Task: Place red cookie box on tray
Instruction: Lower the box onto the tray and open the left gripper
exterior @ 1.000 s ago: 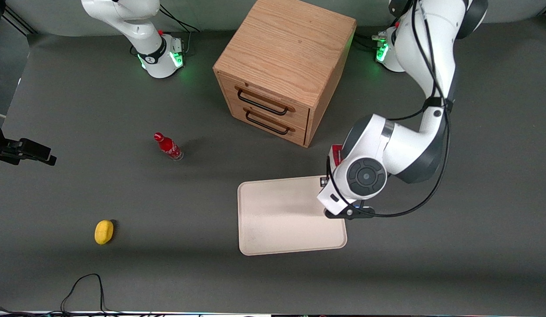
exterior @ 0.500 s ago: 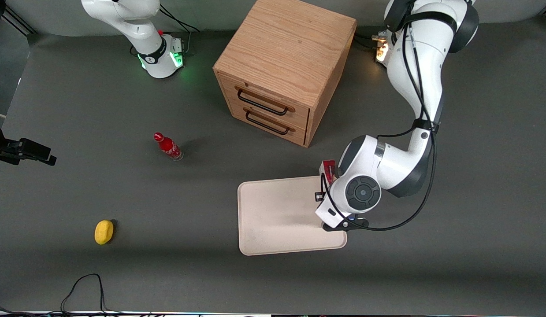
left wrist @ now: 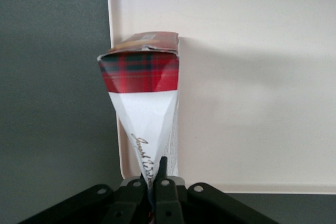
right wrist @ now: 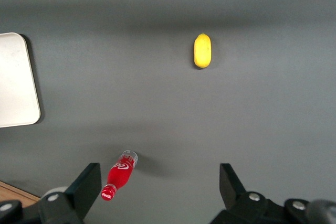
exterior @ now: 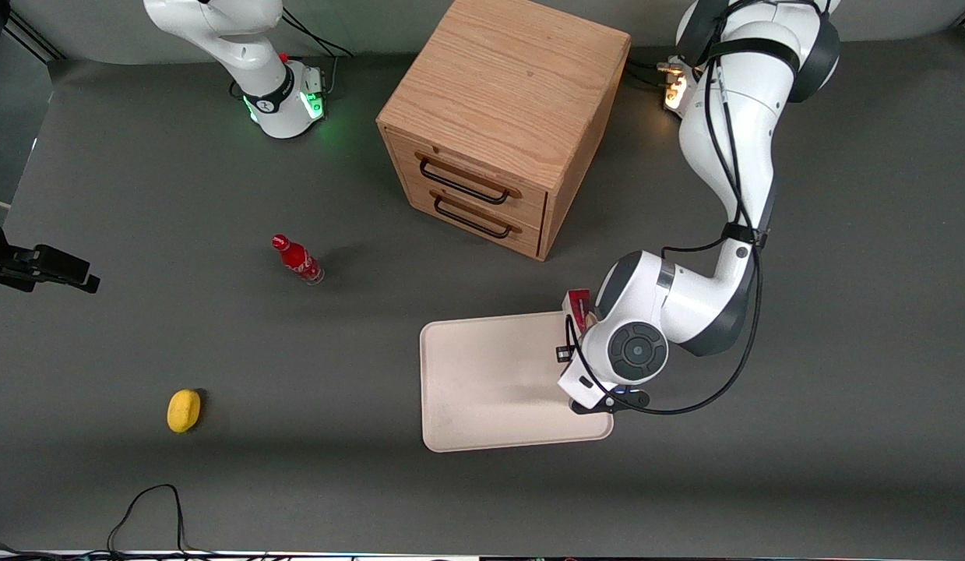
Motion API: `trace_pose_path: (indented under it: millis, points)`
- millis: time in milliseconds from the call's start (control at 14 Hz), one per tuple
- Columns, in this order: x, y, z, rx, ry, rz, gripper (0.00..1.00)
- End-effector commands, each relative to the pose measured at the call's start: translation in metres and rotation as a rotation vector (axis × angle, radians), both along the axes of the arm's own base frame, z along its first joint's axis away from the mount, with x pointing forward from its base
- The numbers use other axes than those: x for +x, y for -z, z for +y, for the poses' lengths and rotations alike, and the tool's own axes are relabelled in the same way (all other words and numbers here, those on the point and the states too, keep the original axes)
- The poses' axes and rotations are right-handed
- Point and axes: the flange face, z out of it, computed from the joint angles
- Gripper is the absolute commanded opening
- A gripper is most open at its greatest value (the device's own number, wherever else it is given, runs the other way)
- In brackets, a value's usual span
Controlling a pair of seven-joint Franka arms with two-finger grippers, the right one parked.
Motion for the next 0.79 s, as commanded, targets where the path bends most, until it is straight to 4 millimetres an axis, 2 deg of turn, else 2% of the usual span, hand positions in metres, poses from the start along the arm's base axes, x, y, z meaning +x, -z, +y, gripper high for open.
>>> trace_pose_path:
  millis: [0,143,214,286,714]
  points:
    - [0.004,0.001,-0.004,-0.020,-0.035,-0.014,0.00]
    - [0.004,0.003,-0.003,-0.017,-0.036,-0.010,0.00]
    - [0.004,0.004,-0.002,-0.013,-0.034,-0.008,0.91]
    - [0.004,0.003,-0.002,-0.014,-0.033,-0.009,1.00]
    - [0.003,-0.017,-0.001,-0.017,-0.030,-0.015,1.00]
